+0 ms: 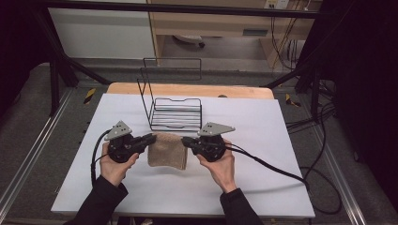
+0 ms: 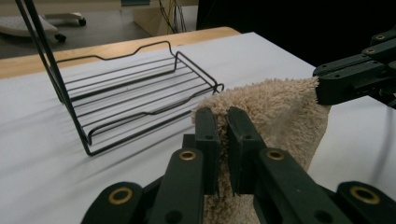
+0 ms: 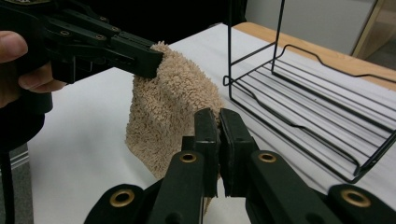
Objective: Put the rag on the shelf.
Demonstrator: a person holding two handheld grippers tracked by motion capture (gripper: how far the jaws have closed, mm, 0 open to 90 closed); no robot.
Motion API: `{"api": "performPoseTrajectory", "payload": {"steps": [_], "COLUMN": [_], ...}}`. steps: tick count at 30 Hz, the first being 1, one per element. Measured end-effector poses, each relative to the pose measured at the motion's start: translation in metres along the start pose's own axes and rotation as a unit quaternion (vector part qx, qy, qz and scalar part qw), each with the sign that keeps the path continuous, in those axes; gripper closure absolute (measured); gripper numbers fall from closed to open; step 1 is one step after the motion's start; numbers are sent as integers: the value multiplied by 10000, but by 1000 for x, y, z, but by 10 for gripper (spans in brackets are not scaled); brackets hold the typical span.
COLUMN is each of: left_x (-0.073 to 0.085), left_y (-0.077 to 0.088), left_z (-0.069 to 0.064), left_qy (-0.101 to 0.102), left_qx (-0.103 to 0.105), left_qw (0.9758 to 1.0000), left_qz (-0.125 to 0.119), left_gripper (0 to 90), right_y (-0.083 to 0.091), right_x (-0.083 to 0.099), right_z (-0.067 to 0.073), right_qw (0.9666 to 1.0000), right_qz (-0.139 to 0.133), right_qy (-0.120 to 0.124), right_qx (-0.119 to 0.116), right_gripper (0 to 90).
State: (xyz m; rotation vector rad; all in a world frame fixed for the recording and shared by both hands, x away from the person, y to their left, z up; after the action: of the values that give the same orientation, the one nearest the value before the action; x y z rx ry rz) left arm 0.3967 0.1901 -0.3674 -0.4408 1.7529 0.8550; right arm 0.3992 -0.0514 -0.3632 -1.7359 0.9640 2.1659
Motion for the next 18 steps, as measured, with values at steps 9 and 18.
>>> {"api": "performPoseTrajectory", "payload": {"steps": [9,18], "left_x": [-18,-43], "left_y": [-4,-2], "left_z": [-9,-13], "left_qy": [-134,-154], "left_qx": [24,-14], "left_qw": [9997,9980], "left_qz": [-188,-618], "left_gripper": [835,835], "right_y": [16,28], "right_x": [-18,-38], "right_z": [-7,-9], "right_qw": [9997,9980], "right_qz": [-172,-510], "right_qy": [149,259], "right_qx": [116,252], "right_gripper": [870,870]}}
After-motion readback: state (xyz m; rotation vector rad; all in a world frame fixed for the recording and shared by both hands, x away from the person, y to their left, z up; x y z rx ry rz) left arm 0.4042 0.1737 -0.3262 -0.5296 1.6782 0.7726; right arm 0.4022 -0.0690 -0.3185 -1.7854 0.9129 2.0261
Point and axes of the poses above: each handheld gripper's, and its own axes: y roughly backward along the jaws, x roughly out of its underside, z roughly to its left, the point moved 3 cm from there along -y, roughly forward along the jaws, and after that the axes turned 4 degrees about -z, right-handed, at the moved point
